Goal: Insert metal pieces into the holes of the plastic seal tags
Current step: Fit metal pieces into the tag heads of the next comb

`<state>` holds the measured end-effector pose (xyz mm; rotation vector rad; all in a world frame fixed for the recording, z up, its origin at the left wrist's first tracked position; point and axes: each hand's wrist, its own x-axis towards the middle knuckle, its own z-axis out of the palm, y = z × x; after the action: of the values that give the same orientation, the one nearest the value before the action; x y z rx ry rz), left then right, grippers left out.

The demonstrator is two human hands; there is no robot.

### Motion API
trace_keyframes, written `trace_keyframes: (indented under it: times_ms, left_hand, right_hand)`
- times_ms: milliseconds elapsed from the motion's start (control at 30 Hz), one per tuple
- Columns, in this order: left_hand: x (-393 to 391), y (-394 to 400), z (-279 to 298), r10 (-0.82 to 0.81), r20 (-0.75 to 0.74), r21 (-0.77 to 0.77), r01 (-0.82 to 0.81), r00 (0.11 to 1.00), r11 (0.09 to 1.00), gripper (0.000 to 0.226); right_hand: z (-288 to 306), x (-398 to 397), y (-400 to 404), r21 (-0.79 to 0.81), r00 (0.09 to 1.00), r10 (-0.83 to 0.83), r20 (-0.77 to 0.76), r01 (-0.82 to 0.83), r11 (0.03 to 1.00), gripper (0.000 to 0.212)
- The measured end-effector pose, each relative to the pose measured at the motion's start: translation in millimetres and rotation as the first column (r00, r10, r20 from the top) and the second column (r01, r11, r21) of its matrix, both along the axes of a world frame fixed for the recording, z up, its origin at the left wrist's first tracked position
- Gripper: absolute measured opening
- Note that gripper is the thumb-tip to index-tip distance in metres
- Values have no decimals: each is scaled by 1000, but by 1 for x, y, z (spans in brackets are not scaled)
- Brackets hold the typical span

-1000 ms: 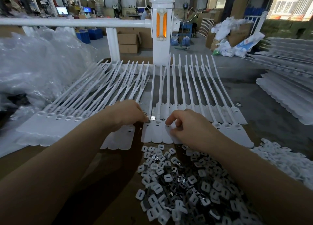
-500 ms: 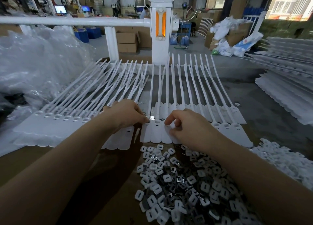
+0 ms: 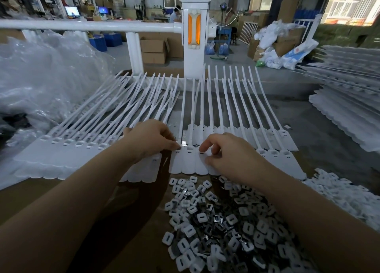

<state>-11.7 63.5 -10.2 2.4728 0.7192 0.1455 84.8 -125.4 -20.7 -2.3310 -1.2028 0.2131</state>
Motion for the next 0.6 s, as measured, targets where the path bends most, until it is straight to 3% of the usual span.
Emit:
trace_keyframes:
  times_ms: [100,267,467,600]
  left_hand:
    - [-8,-2,8,-150,65,171,137,987,976,16]
    - [-13,-10,22,-387,87,223,361,918,906,13]
    - [-9,-27,13,-571,-23,139,569,820,811,9]
    - [-8,-32,10,-578,-56,125,580,814,805,7]
  right_hand:
    - [1,1,-1,25,1000,1,-20,0,1000,16]
    - [0,1,-1,37,1000,-3,-17,3,999,13]
    - [-1,1,0,33,1000,-6,17,6,999,11]
    - [0,1,1,26,1000,-7,24,6,1000,12]
